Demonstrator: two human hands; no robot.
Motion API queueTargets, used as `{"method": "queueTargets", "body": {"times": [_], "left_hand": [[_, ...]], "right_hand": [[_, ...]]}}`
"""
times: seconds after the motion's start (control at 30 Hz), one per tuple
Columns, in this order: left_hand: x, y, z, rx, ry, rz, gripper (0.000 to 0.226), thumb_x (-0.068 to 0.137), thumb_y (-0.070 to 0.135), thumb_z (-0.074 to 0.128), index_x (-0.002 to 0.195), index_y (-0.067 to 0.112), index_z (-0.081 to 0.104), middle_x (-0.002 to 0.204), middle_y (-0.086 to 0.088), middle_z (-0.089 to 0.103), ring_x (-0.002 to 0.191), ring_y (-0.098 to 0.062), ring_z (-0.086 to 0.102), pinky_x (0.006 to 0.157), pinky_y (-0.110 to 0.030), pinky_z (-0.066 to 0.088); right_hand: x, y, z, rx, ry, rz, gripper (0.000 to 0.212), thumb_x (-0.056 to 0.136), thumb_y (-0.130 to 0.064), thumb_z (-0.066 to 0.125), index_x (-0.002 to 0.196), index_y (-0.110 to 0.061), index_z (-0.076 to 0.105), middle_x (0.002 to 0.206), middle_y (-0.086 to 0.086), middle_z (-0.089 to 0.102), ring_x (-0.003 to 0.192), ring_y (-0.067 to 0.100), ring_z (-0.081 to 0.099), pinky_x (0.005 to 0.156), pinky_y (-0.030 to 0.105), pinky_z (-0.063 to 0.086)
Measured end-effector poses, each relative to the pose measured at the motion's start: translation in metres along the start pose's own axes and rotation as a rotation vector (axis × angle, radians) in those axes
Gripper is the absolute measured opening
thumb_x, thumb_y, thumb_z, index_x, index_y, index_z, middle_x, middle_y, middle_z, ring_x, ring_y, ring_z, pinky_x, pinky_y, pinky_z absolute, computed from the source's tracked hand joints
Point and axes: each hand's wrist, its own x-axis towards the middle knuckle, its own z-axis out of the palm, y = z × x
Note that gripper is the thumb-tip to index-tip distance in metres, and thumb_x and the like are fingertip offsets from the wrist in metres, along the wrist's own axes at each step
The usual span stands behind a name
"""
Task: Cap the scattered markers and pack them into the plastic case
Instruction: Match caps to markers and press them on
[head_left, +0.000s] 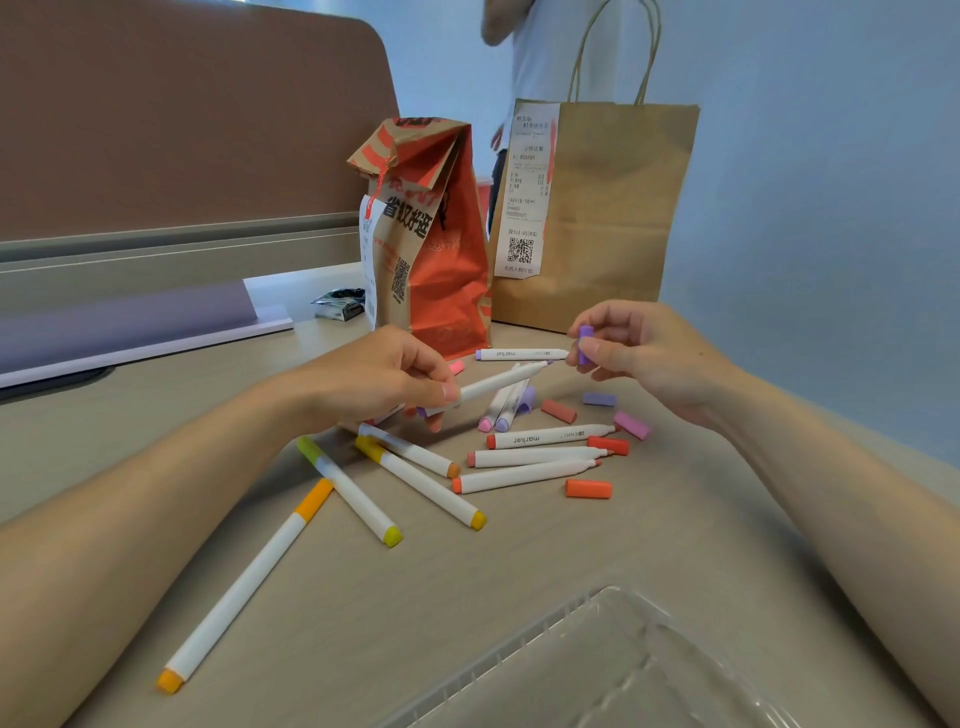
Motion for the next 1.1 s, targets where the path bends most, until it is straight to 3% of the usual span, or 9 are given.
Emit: {"method": "queueTargets", "body": {"times": [0.3,0.57,0.67,0.83,1.1], "left_hand": [[0.0,-0.001,0.0,0.007,-0.012,0.01,0.019,0.094,0.02,0.063,0.08,0.014,0.075,0.075,-0.003,0.072,0.07,-0.013,0.056,0.067,-0.028,0.045],[0.0,0.0,0.0,-0.007,-0.012,0.018,0.02,0.094,0.019,0.063,0.079,0.02,0.075,0.075,-0.002,0.072,0.072,-0.015,0.057,0.069,-0.035,0.045],[0.0,0.0,0.001,-0.007,-0.024,0.018,0.018,0.094,0.02,0.062,0.082,0.014,0.075,0.074,-0.001,0.072,0.07,-0.017,0.055,0.062,-0.028,0.043],[0.002,0.001,0.005,0.034,0.003,0.037,0.016,0.094,0.017,0.063,0.085,0.008,0.073,0.071,0.0,0.072,0.058,-0.003,0.054,0.053,-0.012,0.041],[0.002,0.004,0.001,0.127,0.113,0.134,0.018,0.094,0.014,0.063,0.08,0.008,0.074,0.066,0.0,0.071,0.059,-0.006,0.058,0.057,-0.013,0.045]], "right_hand": [[-0.002,-0.004,0.0,0.237,0.006,0.04,0.003,0.088,-0.006,0.069,0.09,-0.007,0.07,0.081,0.01,0.073,0.071,0.017,0.065,0.07,0.028,0.059],[-0.004,-0.005,0.002,0.191,-0.068,0.1,0.007,0.087,-0.004,0.069,0.094,-0.003,0.073,0.09,0.019,0.075,0.076,0.023,0.071,0.077,0.034,0.062],[-0.006,-0.007,0.005,0.196,-0.104,0.109,0.009,0.088,0.0,0.067,0.094,-0.002,0.073,0.089,0.019,0.075,0.076,0.024,0.072,0.071,0.029,0.061],[-0.01,-0.01,0.015,0.187,-0.143,0.089,0.011,0.085,0.004,0.068,0.091,-0.002,0.074,0.084,0.025,0.074,0.074,0.028,0.072,0.067,0.027,0.061],[-0.009,-0.014,0.022,0.134,-0.029,0.003,0.009,0.085,0.004,0.068,0.088,-0.001,0.074,0.076,0.02,0.074,0.066,0.026,0.072,0.064,0.028,0.062]]}}
